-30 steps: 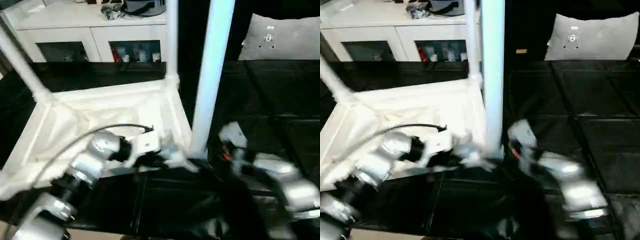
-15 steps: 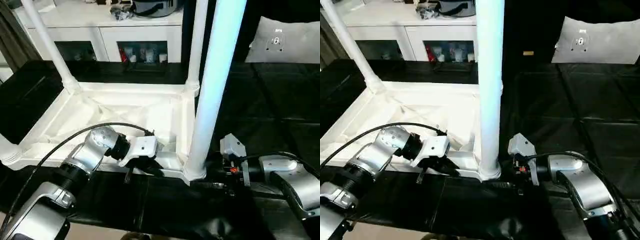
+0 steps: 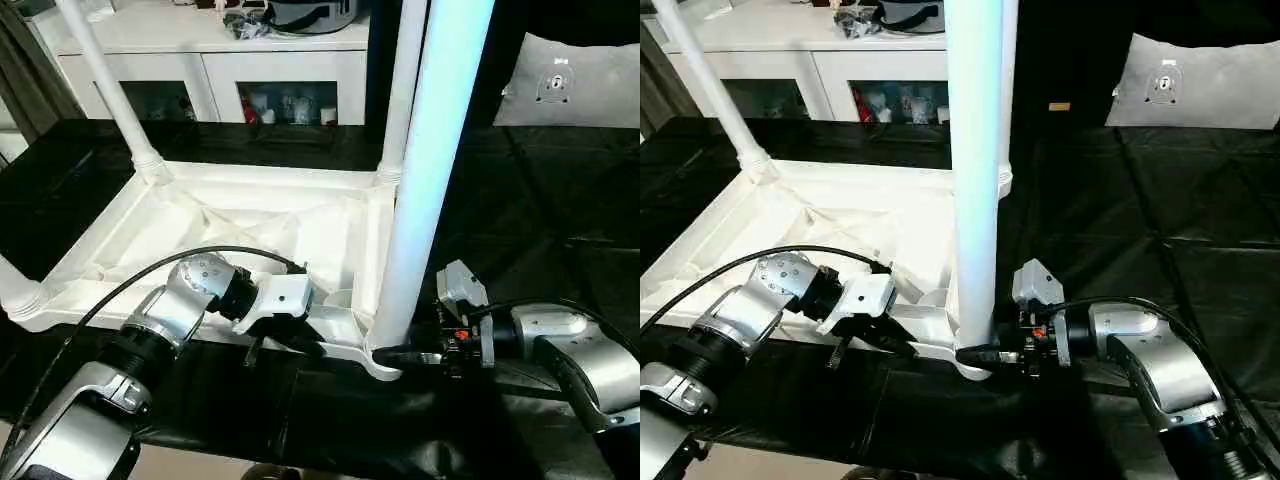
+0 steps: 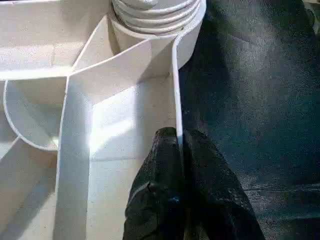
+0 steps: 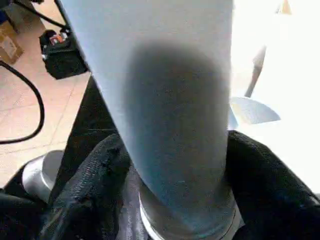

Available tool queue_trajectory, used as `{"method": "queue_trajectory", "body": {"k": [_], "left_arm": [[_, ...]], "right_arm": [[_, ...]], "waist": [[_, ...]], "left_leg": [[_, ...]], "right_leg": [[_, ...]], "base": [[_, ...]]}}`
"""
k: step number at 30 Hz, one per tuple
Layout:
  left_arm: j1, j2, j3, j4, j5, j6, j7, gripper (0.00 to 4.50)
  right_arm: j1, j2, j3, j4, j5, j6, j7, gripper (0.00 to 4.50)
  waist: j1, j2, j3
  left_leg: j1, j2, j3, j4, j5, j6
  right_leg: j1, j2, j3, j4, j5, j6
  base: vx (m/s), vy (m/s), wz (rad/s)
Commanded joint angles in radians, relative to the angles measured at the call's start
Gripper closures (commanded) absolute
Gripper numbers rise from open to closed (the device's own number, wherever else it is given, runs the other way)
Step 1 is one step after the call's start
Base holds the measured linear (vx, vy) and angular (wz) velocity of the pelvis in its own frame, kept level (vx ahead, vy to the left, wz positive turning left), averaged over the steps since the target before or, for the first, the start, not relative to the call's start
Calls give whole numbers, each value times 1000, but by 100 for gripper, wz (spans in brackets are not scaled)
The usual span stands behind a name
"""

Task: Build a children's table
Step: Rotate leg to tighten

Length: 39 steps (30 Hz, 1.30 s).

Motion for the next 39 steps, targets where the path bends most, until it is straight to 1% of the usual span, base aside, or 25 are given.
{"method": "queue_trajectory", "body": {"k": [1,5,7,9,10,11,12,14,16,19,21,22,23,24,25,26,27,29,31,32,33,36,37,38,39], "left_arm": [[6,4,-8,2,7,-5,-6,450],[53,2,23,-64,-18,60,46,450],[79,-1,38,-102,-24,95,80,450],[104,-8,53,-148,-31,144,118,450],[114,-15,61,-171,-32,170,143,450],[140,-50,91,-231,-47,250,220,450],[141,-51,92,-233,-48,253,223,450],[161,-91,115,-284,-63,318,292,450],[173,-130,122,-316,-47,364,366,450],[177,-201,144,-339,-26,425,488,450],[173,-261,164,-361,-8,483,589,450],[174,-274,168,-370,-3,501,615,450],[169,-298,175,-374,4,519,654,450],[159,-347,188,-377,16,546,730,450],[150,-388,193,-380,26,567,787,450],[146,-408,191,-382,34,574,811,450],[144,-415,189,-383,37,577,818,450],[141,-438,177,-393,52,587,840,450],[141,-434,154,-394,70,580,834,450],[144,-418,140,-398,82,579,823,450],[144,-417,140,-398,82,579,823,450],[152,-391,142,-402,91,582,814,450],[154,-376,144,-400,95,578,809,450],[158,-339,147,-396,91,565,781,450],[158,-319,149,-393,87,556,762,450]], "right_arm": [[6,3,32,-14,24,46,20,184],[27,39,31,-26,20,67,-40,216],[41,63,30,-30,13,71,-81,218],[56,90,26,-34,2,70,-132,229],[63,108,22,-33,-4,68,-163,233],[74,165,9,-26,-21,75,-258,235],[74,167,9,-25,-22,75,-262,237],[81,217,0,-22,-30,97,-339,240],[84,269,-6,-26,-31,123,-400,242],[77,348,-17,-24,-36,141,-499,243],[56,408,-27,-5,-53,148,-581,243],[51,423,-30,-1,-59,150,-602,243],[37,448,-40,13,-64,153,-637,243],[7,494,-60,45,-75,162,-706,243],[-23,534,-78,79,-94,164,-775,243],[-41,555,-90,102,-106,160,-814,243],[-47,562,-94,109,-111,159,-827,243],[-69,586,-106,134,-143,144,-881,243],[-79,597,-121,148,-161,129,-917,243],[-82,602,-134,155,-168,106,-935,243],[-82,602,-134,155,-169,105,-936,243],[-78,603,-147,150,-174,77,-933,243],[-74,602,-155,142,-165,72,-924,208],[-62,591,-167,122,-155,58,-908,187],[-53,579,-169,107,-149,55,-889,187]], "waist": [[-2,-28,-65],[0,-27,-65],[-5,-28,-63],[-14,-31,-54],[-23,-29,-45],[-27,-28,-40],[-36,-30,-35],[-55,-31,-33],[-84,-29,-31],[-106,-30,-31],[-126,-33,-31],[-132,-34,-30],[-137,-30,-30],[-146,-27,-30],[-151,-23,-30],[-163,-23,-31],[-166,-17,-35],[-176,-19,-36],[-177,-26,-38],[-176,-25,-37],[-175,-25,-39],[-169,-24,-43],[-169,-23,-44],[-170,-17,-44],[-169,-22,-46]], "left_leg": [[23,66,-24,-77,-182,67],[23,69,-26,-79,-179,59],[24,70,-26,-83,-207,49],[24,66,-28,-89,-262,27],[30,65,-31,-94,-325,8],[37,62,-31,-95,-366,-2],[46,62,-36,-97,-420,-29],[47,56,-46,-101,-469,-50],[42,56,-54,-109,-513,-60],[44,50,-59,-108,-554,-60],[45,42,-58,-104,-544,-49],[50,37,-59,-100,-544,-40],[49,37,-60,-101,-546,-36],[39,40,-66,-108,-558,-33],[37,44,-68,-113,-572,-37],[34,46,-73,-117,-598,-44],[40,47,-74,-118,-611,-45],[32,46,-71,-120,-598,-35],[35,42,-61,-112,-552,-14],[33,41,-59,-111,-534,-6],[28,42,-58,-111,-503,3],[24,47,-54,-113,-447,16],[21,49,-54,-114,-428,22],[20,49,-54,-114,-421,24],[22,48,-50,-113,-420,28]], "right_leg": [[41,-81,48,-77,-244,-208],[39,-83,49,-74,-241,-208],[36,-82,49,-78,-265,-202],[36,-83,49,-87,-357,-180],[30,-83,49,-96,-446,-163],[25,-82,47,-105,-509,-150],[22,-86,47,-111,-583,-133],[25,-85,40,-119,-657,-93],[26,-80,36,-122,-643,-79],[27,-82,29,-130,-662,-63],[25,-81,22,-142,-677,-54],[22,-82,14,-151,-704,-41],[24,-84,12,-152,-703,-39],[35,-81,4,-150,-678,-34],[38,-80,2,-147,-652,-40],[42,-79,-8,-144,-602,-50],[42,-82,-8,-146,-563,-55],[42,-84,-1,-144,-495,-80],[35,-89,7,-147,-490,-100],[35,-90,9,-149,-491,-102],[38,-91,11,-146,-482,-107],[43,-87,15,-136,-393,-132],[46,-86,15,-131,-361,-141],[48,-85,15,-128,-349,-145],[46,-84,15,-131,-348,-148]], "base": [[0,0,0],[0,0,0],[0,0,0],[0,0,0],[0,0,0],[0,0,0],[0,0,0],[0,0,0],[0,0,0],[0,0,0],[0,0,0],[0,0,0],[0,0,0],[0,0,0],[0,0,0],[0,0,0],[0,0,0],[0,0,0],[0,0,0],[0,0,0],[0,0,0],[0,0,0],[0,0,0],[0,0,0],[0,0,0]]}}
